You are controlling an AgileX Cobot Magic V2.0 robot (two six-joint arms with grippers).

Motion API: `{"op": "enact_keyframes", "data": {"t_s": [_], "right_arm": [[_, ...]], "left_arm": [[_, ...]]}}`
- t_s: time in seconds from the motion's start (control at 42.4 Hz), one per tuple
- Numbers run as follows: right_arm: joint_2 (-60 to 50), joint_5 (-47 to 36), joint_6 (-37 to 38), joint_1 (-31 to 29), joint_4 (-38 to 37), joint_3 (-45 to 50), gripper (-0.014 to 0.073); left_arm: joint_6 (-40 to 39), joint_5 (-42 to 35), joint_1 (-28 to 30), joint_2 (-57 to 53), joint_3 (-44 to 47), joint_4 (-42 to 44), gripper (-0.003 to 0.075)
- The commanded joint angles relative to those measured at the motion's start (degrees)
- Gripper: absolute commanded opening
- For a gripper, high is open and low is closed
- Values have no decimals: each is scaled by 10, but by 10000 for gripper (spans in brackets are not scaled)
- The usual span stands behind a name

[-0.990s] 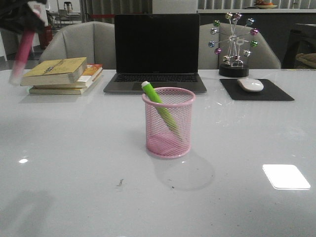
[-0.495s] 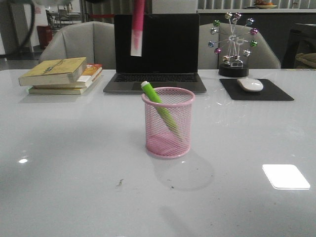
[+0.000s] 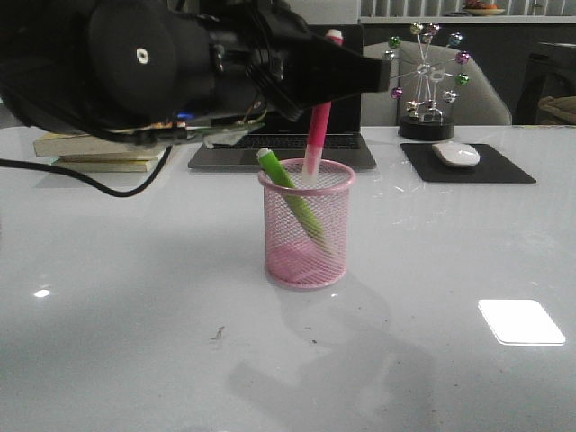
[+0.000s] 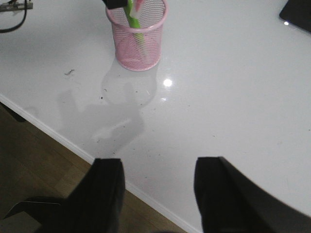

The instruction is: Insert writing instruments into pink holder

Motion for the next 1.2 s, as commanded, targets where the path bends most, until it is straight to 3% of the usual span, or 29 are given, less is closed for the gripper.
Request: {"op": "enact_keyframes", "data": {"t_s": [0.0,0.259,0.424,0.683,0.942,1.037,1.178], "right_arm": [[-1,-36,1,-4,-9,-13,445],[-1,-36,1,-4,-9,-13,445],[-1,-36,1,-4,-9,-13,445],[-1,-36,1,-4,-9,-13,445],[-1,-36,1,-4,-9,-13,445],[-1,-46,1,-4,-9,-13,445],[-1,-51,1,-4,-9,-13,445]], "left_arm": [[-5,-47,-4,-15,-20,3,141],[-5,-45,-4,-10,-20,4,442],[-5,43,-4,-64,-20,5,458],[57,345,19,-232,-20,5,458],[57,655,68,-397,-20,27,458],[30,748,90,-442,-20,53,458],[-81,863,109,-508,-11,156,458]]}}
